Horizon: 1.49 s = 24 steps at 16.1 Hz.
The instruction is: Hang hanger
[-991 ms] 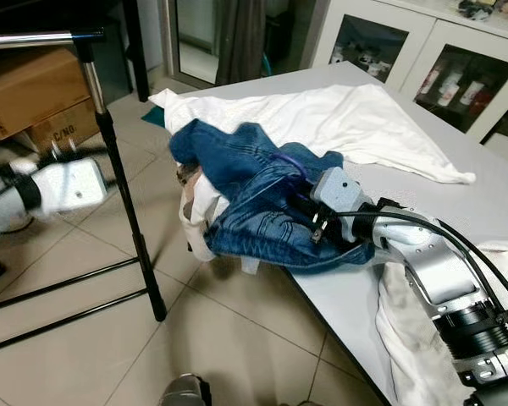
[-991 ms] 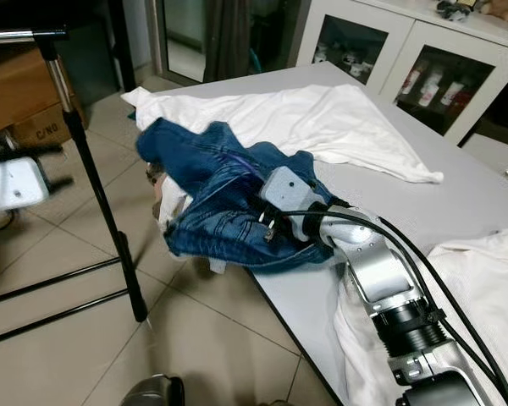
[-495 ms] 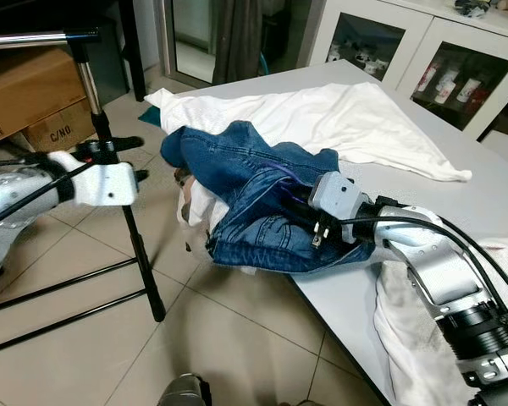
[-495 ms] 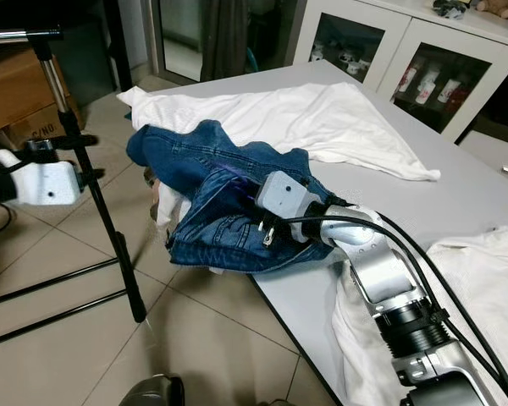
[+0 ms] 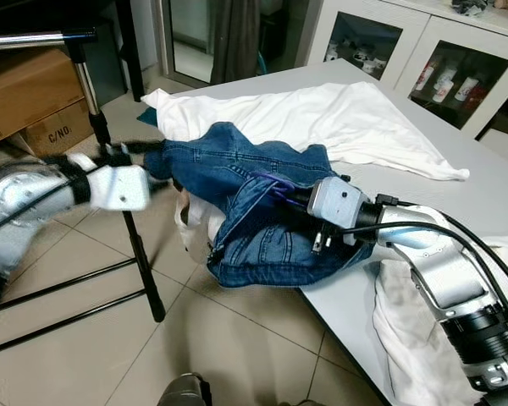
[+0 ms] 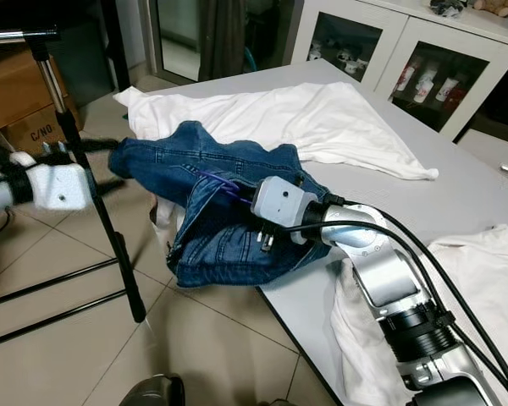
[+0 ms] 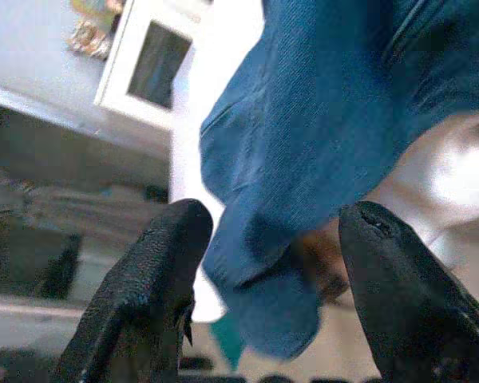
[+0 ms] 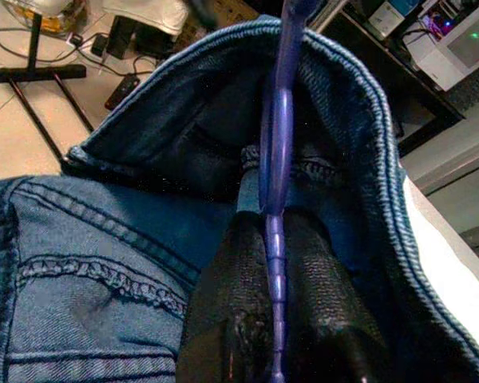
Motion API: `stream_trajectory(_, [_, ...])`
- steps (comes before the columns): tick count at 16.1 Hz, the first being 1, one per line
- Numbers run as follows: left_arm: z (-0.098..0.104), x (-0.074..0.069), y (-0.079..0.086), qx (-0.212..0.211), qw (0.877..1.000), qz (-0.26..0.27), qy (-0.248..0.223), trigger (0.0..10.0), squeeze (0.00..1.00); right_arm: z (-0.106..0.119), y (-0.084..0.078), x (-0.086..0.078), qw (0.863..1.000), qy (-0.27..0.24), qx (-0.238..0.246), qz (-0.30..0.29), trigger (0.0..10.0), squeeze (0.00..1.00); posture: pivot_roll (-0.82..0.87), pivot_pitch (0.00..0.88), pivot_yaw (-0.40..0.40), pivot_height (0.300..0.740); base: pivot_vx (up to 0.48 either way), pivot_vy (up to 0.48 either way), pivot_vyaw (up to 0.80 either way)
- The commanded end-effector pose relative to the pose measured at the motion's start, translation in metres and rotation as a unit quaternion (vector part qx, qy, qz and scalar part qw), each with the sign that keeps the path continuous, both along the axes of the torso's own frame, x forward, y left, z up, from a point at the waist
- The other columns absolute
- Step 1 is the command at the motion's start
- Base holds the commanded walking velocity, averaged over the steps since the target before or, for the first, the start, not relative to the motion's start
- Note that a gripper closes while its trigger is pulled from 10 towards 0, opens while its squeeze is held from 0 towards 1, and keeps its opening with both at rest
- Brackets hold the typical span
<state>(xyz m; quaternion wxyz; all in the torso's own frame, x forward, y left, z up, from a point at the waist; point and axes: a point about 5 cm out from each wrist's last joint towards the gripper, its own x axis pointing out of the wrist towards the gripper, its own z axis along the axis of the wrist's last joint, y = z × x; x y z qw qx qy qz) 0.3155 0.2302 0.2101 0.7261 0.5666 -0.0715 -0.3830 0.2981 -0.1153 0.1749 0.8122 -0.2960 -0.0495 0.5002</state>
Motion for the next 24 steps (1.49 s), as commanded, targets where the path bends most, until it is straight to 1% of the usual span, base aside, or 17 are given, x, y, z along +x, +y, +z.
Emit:
stream_trajectory(1, [-0.004, -0.001, -0.007, 0.012, 1.000, -0.015, -0.001, 10.0, 1.00, 0.007, 0.003, -0.003, 1.000, -0.021, 0.002, 0.015, 10.0, 0.00, 0.13, 0.031, -0.076, 0.740, 0.000, 0.000, 0.00])
stream_trajectory(2, [-0.009, 0.000, -0.008, 0.027, 0.999, -0.018, 0.001, 10.0, 0.00, 0.007, 0.004, -0.004, 1.000, -0.022, 0.001, 0.020, 10.0, 0.00, 0.13, 0.031, -0.076, 0.740, 0.000, 0.000, 0.00])
stream_trajectory(4, [-0.012, -0.001, -0.015, 0.025, 0.999, -0.036, 0.004, 10.0, 0.00, 0.007, 0.004, -0.004, 0.999, -0.025, -0.002, 0.022, 10.0, 0.00, 0.13, 0.030, -0.077, 0.740, 0.000, 0.000, 0.00])
stream_trajectory(7, [-0.010, 0.004, -0.021, 0.032, 0.998, -0.042, -0.032, 10.0, 0.00, 0.009, 0.005, -0.005, 0.999, -0.029, 0.001, 0.027, 10.0, 0.00, 0.13, 0.031, -0.078, 0.740, 0.000, 0.000, 0.00])
stream_trajectory(8, [-0.008, 0.005, -0.022, 0.024, 0.998, -0.040, -0.043, 10.0, 0.00, 0.009, 0.005, -0.006, 0.999, -0.029, 0.002, 0.027, 10.0, 0.00, 0.13, 0.033, -0.077, 0.740, 0.000, 0.000, 0.00])
stream_trajectory(9, [-0.005, 0.006, -0.024, 0.000, 0.998, -0.040, -0.047, 10.0, 0.00, 0.009, 0.005, -0.006, 0.999, -0.029, 0.002, 0.026, 10.0, 0.00, 0.13, 0.033, -0.077, 0.740, 0.000, 0.000, 0.00])
stream_trajectory(10, [-0.001, 0.007, -0.029, -0.060, 0.996, -0.038, -0.048, 10.0, 0.91, 0.009, 0.006, -0.006, 0.999, -0.030, 0.003, 0.025, 10.0, 0.00, 0.13, 0.033, -0.077, 0.740, 0.000, 0.000, 0.00])
stream_trajectory(11, [-0.003, 0.006, -0.030, -0.085, 0.995, -0.035, -0.038, 10.0, 1.00, 0.008, 0.006, -0.007, 0.999, -0.030, 0.004, 0.025, 10.0, 0.00, 0.12, 0.033, -0.074, 0.740, 0.000, 0.000, 0.00])
stream_trajectory(13, [-0.007, 0.002, -0.036, -0.135, 0.990, -0.038, -0.025, 10.0, 1.00, 0.007, 0.006, -0.007, 0.999, -0.030, 0.003, 0.022, 10.0, 0.00, 0.12, 0.033, -0.074, 0.740, 0.000, 0.000, 0.00])
stream_trajectory(14, [-0.009, 0.001, -0.039, -0.147, 0.988, -0.036, -0.024, 10.0, 1.00, 0.006, 0.006, -0.008, 0.999, -0.030, 0.003, 0.021, 10.0, 0.00, 0.12, 0.034, -0.075, 0.740, 0.000, 0.000, 0.00])
stream_trajectory(15, [-0.016, 0.000, -0.040, -0.144, 0.989, -0.031, -0.010, 10.0, 0.88, 0.006, 0.006, -0.008, 0.999, -0.030, 0.003, 0.022, 10.0, 0.00, 0.12, 0.033, -0.078, 0.740, 0.000, 0.000, 0.00])
stream_trajectory(16, [-0.029, -0.002, -0.040, -0.130, 0.991, -0.031, 0.020, 10.0, 0.00, 0.007, 0.006, -0.008, 0.999, -0.030, 0.002, 0.024, 10.0, 0.00, 0.12, 0.033, -0.080, 0.740, 0.000, 0.000, 0.00])
stream_trajectory(18, [-0.035, -0.004, -0.042, -0.124, 0.991, -0.035, 0.041, 10.0, 0.00, 0.009, 0.007, -0.007, 0.999, -0.033, -0.001, 0.026, 10.0, 0.00, 0.13, 0.033, -0.083, 0.740, 0.000, 0.000, 0.00])
stream_trajectory(20, [-0.046, -0.008, -0.045, -0.095, 0.991, -0.041, 0.080, 10.0, 0.00, 0.010, 0.009, -0.008, 0.999, -0.041, -0.006, 0.034, 10.0, 0.00, 0.13, 0.033, -0.084, 0.740, 0.000, 0.000, 0.00])
stream_trajectory(21, [-0.052, -0.010, -0.047, -0.067, 0.992, -0.046, 0.095, 10.0, 0.00, 0.012, 0.011, -0.009, 0.998, -0.047, -0.009, 0.041, 10.0, 0.00, 0.13, 0.033, -0.084, 0.740, 0.000, 0.000, 0.00])
stream_trajectory(22, [-0.052, -0.009, -0.048, -0.061, 0.993, -0.048, 0.094, 10.0, 0.00, 0.012, 0.012, -0.010, 0.998, -0.050, -0.013, 0.044, 10.0, 0.00, 0.13, 0.034, -0.083, 0.740, 0.000, 0.000, 0.00])
stream_trajectory(24, [-0.046, -0.004, -0.052, -0.039, 0.995, -0.061, 0.075, 10.0, 0.00, 0.007, 0.014, -0.013, 0.995, -0.066, -0.042, 0.056, 10.0, 0.00, 0.13, 0.032, -0.078, 0.740, 0.000, 0.000, 0.00])
